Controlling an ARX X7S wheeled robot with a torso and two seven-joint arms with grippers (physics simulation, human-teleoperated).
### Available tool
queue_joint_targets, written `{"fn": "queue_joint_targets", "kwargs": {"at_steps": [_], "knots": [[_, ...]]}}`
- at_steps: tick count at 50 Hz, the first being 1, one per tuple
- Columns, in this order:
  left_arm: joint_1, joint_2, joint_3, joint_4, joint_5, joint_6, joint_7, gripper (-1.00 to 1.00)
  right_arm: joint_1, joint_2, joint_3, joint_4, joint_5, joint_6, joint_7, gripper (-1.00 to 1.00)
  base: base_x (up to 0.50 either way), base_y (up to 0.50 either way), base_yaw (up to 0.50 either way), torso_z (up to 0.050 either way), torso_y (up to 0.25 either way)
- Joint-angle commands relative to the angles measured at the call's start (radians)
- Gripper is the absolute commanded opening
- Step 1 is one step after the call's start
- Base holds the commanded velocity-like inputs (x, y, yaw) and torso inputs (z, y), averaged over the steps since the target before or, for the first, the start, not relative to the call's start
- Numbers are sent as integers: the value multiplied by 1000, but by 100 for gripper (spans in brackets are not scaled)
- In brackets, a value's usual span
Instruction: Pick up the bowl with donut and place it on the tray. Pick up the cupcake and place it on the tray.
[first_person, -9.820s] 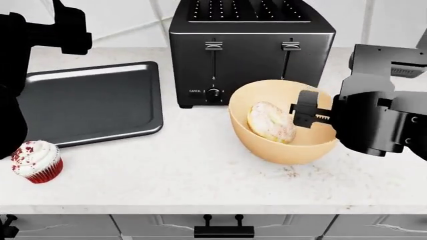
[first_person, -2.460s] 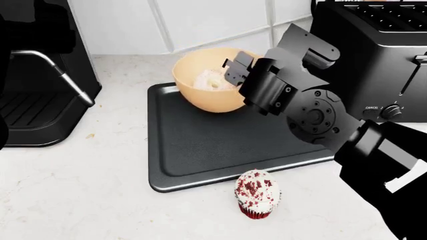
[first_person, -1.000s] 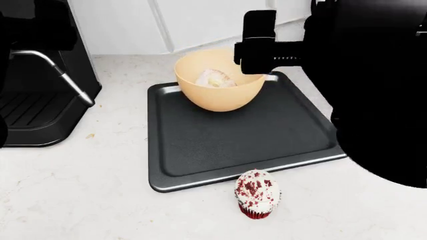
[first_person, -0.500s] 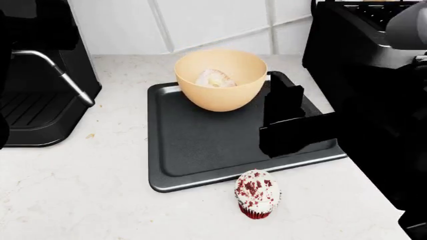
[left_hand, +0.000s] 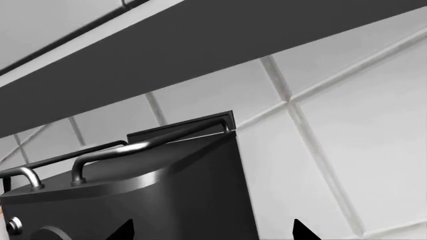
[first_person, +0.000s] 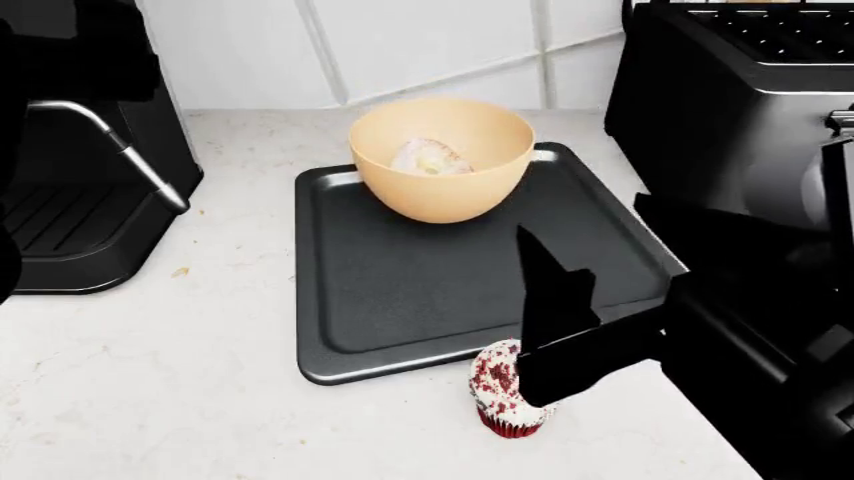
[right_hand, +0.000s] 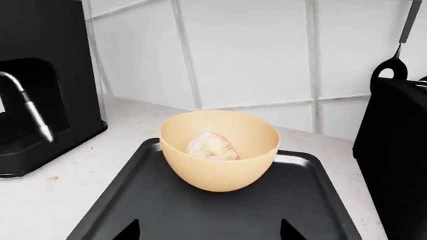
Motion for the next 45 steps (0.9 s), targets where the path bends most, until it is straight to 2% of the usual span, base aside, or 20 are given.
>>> {"fn": "queue_joint_targets", "kwargs": {"at_steps": [1,10,18,24,36,45], "knots": [[1,-2,6,-1,0,6,-1,100,-90,54,8,-45,-45,-57,-84,100,0,0,0,0,0],[-2,-3,10,-3,-2,9,-2,100,-156,120,40,-74,-37,-38,-142,100,0,0,0,0,0],[1,-4,13,-4,-3,14,-4,100,-344,159,211,-74,-31,-7,-198,100,0,0,0,0,0],[3,-8,14,-5,-2,18,-3,100,-547,187,366,-74,-63,-6,-251,100,0,0,0,0,0],[-3,-8,17,-6,-9,20,-8,100,-905,138,736,-74,-23,131,-256,100,0,0,0,0,0],[-2,-9,20,-4,-14,22,-12,100,-1028,96,853,-72,-12,235,-242,100,0,0,0,0,0]]}}
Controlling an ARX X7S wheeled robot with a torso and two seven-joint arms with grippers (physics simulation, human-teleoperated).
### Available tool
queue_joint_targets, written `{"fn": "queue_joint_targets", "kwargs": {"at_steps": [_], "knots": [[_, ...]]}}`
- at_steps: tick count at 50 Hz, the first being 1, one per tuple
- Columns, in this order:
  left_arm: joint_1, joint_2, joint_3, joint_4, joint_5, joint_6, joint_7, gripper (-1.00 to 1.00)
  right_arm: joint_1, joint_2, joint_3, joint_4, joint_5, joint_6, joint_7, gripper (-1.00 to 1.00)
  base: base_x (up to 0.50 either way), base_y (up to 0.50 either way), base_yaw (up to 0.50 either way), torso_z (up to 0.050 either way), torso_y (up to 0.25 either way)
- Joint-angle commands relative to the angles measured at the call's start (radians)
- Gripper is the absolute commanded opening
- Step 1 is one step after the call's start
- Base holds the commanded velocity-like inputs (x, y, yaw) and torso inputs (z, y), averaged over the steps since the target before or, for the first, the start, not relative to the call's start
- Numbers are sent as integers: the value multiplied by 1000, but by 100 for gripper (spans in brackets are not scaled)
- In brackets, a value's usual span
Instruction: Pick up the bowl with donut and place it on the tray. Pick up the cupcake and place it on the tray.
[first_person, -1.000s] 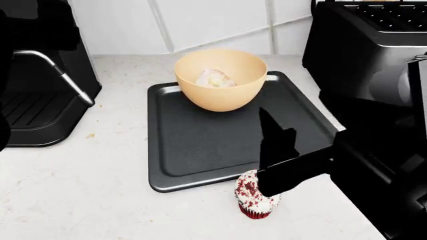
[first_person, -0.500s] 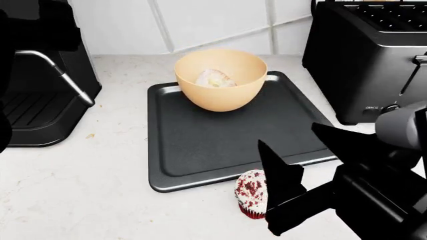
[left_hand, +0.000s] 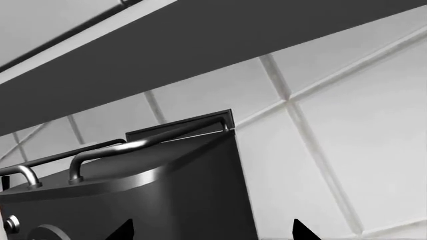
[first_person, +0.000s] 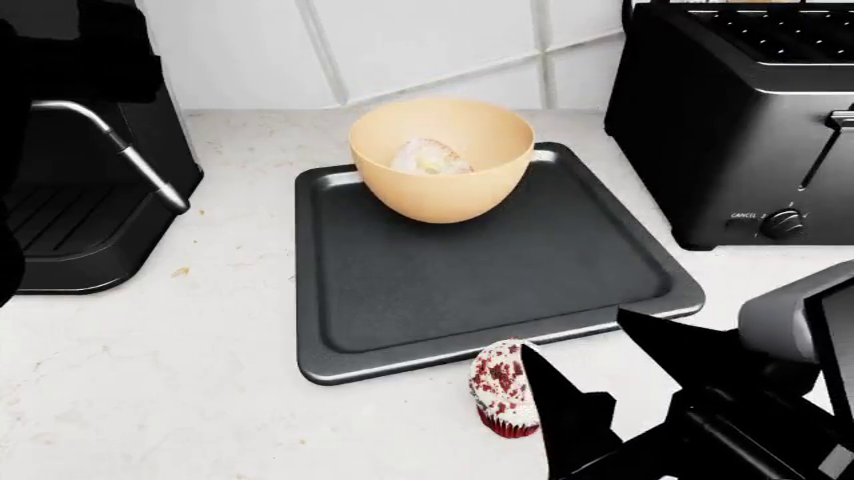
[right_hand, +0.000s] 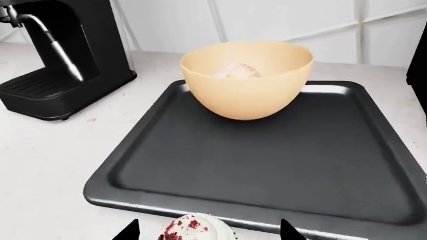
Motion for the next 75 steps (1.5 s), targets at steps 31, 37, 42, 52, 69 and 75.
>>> {"fn": "queue_joint_targets", "kwargs": {"at_steps": [31,37,42,52,69,75], "knots": [[0,-6,19,-1,2,20,1,100,-173,-155,126,54,39,302,93,100,0,0,0,0,0],[-1,-5,20,0,-1,21,-2,100,-160,-178,103,73,28,319,106,100,0,0,0,0,0],[0,-7,23,-1,3,24,0,100,-154,-196,87,86,18,334,109,100,0,0,0,0,0],[-2,-7,26,-2,-1,26,-3,100,-121,-227,41,108,22,364,141,100,0,0,0,0,0],[-5,-8,32,-3,-2,32,-3,100,-70,-268,-32,140,43,404,197,100,0,0,0,0,0],[1,-11,33,-4,5,40,3,100,-42,-295,-60,154,48,424,204,100,0,0,0,0,0]]}}
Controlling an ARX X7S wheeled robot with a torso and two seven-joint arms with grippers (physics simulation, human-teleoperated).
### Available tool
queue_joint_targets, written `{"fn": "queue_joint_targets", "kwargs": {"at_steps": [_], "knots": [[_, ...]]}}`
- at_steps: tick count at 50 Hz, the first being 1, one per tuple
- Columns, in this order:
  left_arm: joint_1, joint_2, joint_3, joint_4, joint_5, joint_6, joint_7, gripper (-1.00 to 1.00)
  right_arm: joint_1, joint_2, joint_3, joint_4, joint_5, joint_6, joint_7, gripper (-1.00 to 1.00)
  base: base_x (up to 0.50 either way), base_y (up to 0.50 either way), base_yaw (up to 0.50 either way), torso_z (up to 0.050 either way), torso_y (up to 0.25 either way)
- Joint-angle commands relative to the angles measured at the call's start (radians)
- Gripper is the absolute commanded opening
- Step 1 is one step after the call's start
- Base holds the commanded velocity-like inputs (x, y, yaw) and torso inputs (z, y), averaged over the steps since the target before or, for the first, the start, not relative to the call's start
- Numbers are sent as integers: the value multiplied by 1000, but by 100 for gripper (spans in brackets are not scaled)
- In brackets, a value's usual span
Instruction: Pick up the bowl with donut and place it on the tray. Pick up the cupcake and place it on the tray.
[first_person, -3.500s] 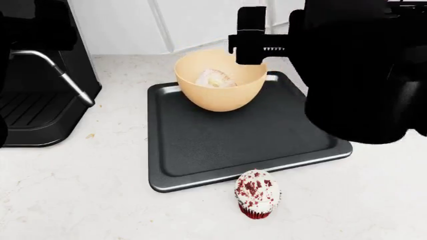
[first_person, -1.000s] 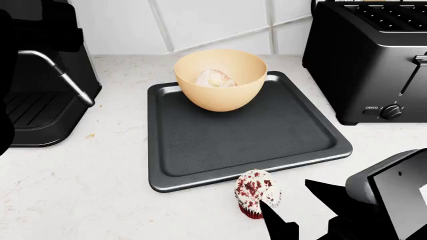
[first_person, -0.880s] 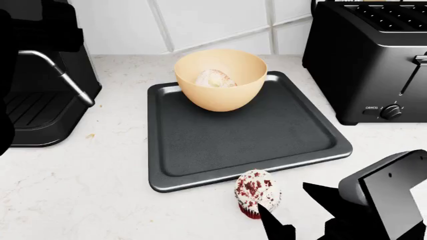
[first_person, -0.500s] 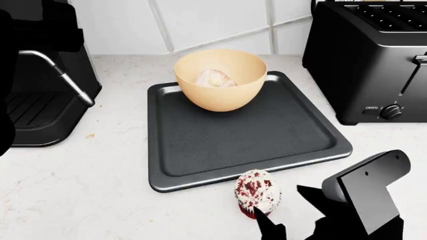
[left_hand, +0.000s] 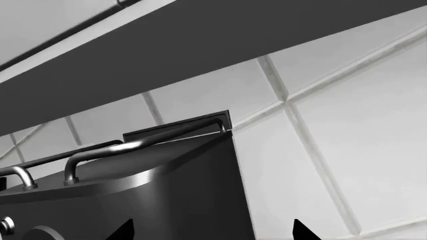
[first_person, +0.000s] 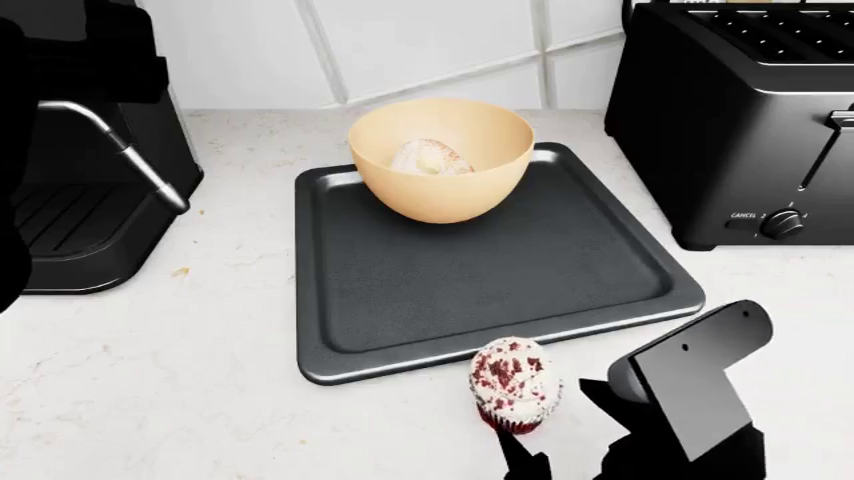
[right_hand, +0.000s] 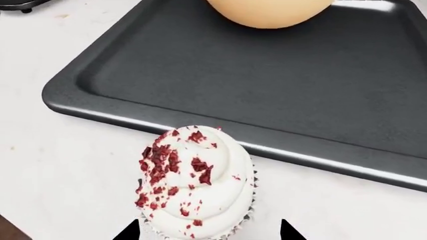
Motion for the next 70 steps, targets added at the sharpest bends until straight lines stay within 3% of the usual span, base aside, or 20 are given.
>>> {"fn": "queue_joint_targets", "kwargs": {"at_steps": [1,24,25,42,57,70], "knots": [[4,-3,3,-1,6,9,5,100,40,-41,-52,26,6,34,26,100,0,0,0,0,0],[7,-8,6,1,-3,14,0,100,51,-90,-59,89,-88,71,-41,100,0,0,0,0,0],[7,-9,5,1,-4,14,-1,100,49,-90,-59,87,-91,73,-43,-100,0,0,0,0,0],[11,-12,9,3,-4,21,-2,100,76,-93,-30,46,-79,41,-36,-100,0,0,0,0,0],[5,-16,10,1,-9,23,-4,100,277,-127,-19,1,89,-36,63,-100,0,0,0,0,0],[7,-22,8,0,-12,29,-4,100,524,-205,-142,146,164,-24,229,-100,0,0,0,0,0]]}}
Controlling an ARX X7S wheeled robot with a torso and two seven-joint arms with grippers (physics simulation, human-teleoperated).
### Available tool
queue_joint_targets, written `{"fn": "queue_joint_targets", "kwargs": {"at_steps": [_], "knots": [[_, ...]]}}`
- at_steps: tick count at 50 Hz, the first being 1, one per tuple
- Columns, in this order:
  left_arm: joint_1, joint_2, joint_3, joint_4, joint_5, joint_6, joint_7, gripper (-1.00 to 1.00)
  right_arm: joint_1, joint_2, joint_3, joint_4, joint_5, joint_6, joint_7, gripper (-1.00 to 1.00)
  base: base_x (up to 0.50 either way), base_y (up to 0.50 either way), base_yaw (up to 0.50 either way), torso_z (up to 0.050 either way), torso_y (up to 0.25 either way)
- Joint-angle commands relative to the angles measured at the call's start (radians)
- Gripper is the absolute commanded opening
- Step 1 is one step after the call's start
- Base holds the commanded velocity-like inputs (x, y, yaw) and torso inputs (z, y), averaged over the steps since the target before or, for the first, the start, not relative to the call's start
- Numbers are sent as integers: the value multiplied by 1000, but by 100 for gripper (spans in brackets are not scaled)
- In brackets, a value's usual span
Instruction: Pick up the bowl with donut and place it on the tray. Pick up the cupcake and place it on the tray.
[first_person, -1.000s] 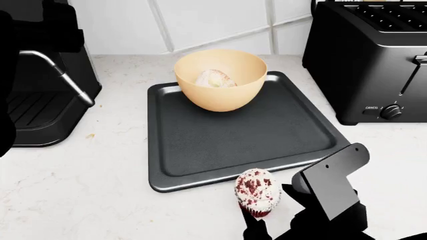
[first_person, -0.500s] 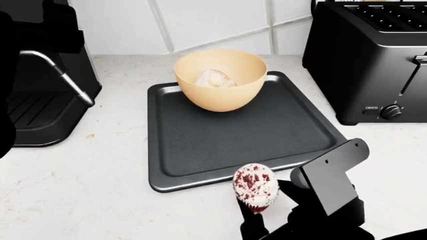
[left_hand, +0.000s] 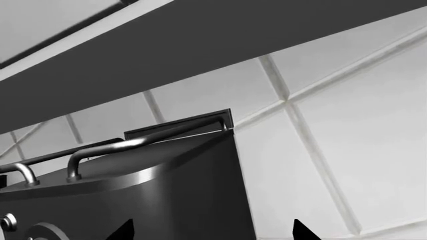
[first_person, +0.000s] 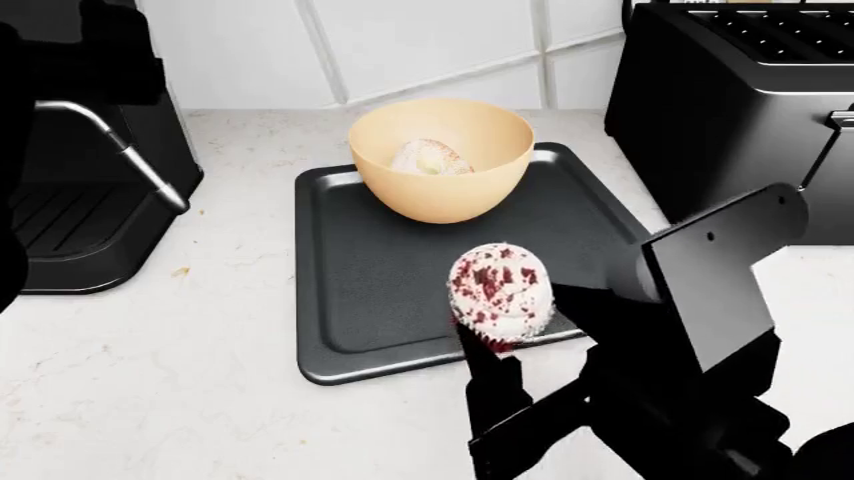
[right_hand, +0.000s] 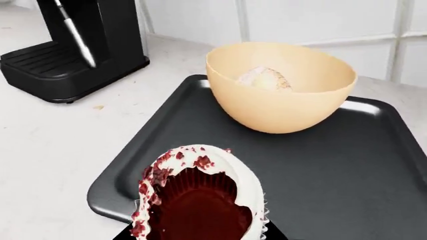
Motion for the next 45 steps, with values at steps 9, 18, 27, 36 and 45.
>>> {"fn": "queue_joint_targets", "kwargs": {"at_steps": [9,18,27,36,45], "knots": [[5,-12,-3,1,-3,11,3,100,229,-141,-150,225,-35,63,106,-100,0,0,0,0,0],[5,-13,-2,1,-5,13,1,100,226,-194,-168,293,-123,82,49,-100,0,0,0,0,0],[5,-19,-1,0,-6,16,3,100,198,-237,-179,341,-222,77,-1,-100,0,0,0,0,0],[6,-21,-1,0,-7,20,2,100,152,-258,-197,368,-295,73,-43,-100,0,0,0,0,0],[11,-25,-1,2,-9,25,0,100,121,-271,-202,377,-359,62,-79,-100,0,0,0,0,0]]}}
